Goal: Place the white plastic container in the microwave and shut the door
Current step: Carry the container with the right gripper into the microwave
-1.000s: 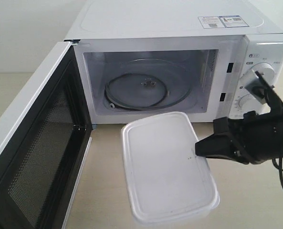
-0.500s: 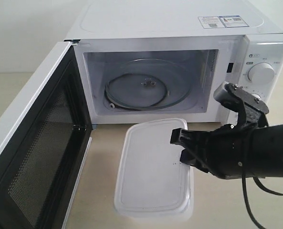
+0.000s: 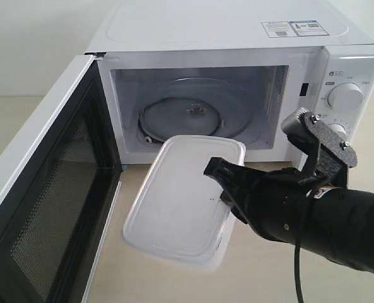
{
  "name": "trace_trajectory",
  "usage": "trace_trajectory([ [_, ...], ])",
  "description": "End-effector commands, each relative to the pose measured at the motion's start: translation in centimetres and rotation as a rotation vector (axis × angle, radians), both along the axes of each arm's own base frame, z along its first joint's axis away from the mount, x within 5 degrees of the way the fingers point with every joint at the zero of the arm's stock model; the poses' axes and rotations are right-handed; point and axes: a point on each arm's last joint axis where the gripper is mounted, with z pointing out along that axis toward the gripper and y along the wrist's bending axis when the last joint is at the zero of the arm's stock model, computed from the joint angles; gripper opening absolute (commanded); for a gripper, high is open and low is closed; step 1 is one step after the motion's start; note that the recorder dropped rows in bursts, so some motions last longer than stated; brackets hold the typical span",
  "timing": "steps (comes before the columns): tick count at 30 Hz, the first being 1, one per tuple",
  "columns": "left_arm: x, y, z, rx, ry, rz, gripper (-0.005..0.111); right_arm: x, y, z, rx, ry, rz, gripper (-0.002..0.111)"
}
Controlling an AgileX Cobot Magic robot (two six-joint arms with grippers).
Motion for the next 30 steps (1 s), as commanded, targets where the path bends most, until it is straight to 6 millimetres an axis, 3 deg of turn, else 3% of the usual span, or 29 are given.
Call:
trace_trajectory([
  [1, 0.0, 0.0, -0.1, -0.001, 0.000, 0.001, 0.004, -0.1, -0.7, 0.0, 0.096, -0.066, -0.077, 0.000],
  [11, 0.0, 0.0, -0.1, -0.001, 0.000, 0.001, 0.004, 0.2, -1.2, 0.5, 0.214, -0.144, -0.173, 0.000],
  [30, 0.0, 0.0, -0.1, -0.001, 0.000, 0.001, 0.004, 2.4, -0.2, -0.9, 0.271, -0.169, -0.296, 0.000],
])
